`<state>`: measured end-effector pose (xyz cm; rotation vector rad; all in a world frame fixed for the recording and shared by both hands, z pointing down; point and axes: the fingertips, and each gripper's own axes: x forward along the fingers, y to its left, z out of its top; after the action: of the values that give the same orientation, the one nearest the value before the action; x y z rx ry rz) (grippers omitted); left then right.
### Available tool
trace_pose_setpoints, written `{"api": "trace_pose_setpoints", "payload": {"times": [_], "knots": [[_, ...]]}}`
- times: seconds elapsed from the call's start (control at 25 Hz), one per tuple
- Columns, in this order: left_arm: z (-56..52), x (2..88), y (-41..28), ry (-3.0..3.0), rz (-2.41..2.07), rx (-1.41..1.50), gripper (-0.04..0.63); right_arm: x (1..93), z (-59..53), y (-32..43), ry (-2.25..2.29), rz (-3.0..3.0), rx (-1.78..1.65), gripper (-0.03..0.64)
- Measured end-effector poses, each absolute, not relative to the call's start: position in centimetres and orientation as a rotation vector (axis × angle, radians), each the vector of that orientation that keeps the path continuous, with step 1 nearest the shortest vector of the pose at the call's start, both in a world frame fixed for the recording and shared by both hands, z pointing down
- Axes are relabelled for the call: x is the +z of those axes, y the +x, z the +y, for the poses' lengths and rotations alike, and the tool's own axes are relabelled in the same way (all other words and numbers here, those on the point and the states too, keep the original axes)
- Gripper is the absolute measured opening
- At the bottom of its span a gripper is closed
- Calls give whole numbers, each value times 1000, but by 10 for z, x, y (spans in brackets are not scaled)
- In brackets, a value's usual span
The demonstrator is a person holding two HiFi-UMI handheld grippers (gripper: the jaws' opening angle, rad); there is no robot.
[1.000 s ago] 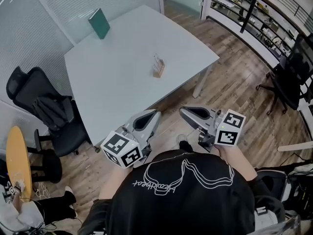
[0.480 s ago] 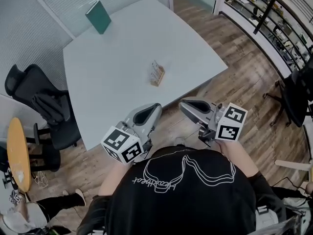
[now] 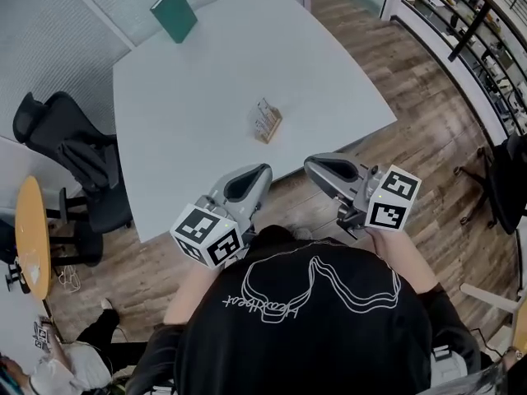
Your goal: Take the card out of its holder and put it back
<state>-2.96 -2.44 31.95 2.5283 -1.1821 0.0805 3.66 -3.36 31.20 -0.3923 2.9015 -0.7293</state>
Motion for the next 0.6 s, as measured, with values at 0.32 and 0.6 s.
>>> {"api": "trace_pose_setpoints", "payload": {"times": [0.32, 0.6], "knots": [[-52, 344, -39, 2475, -1190, 99, 15, 333, -59, 30, -394, 2900, -796, 9], [-85, 363, -55, 2411, -1232, 87, 17, 347, -84, 31, -435, 2894, -858, 9]]}}
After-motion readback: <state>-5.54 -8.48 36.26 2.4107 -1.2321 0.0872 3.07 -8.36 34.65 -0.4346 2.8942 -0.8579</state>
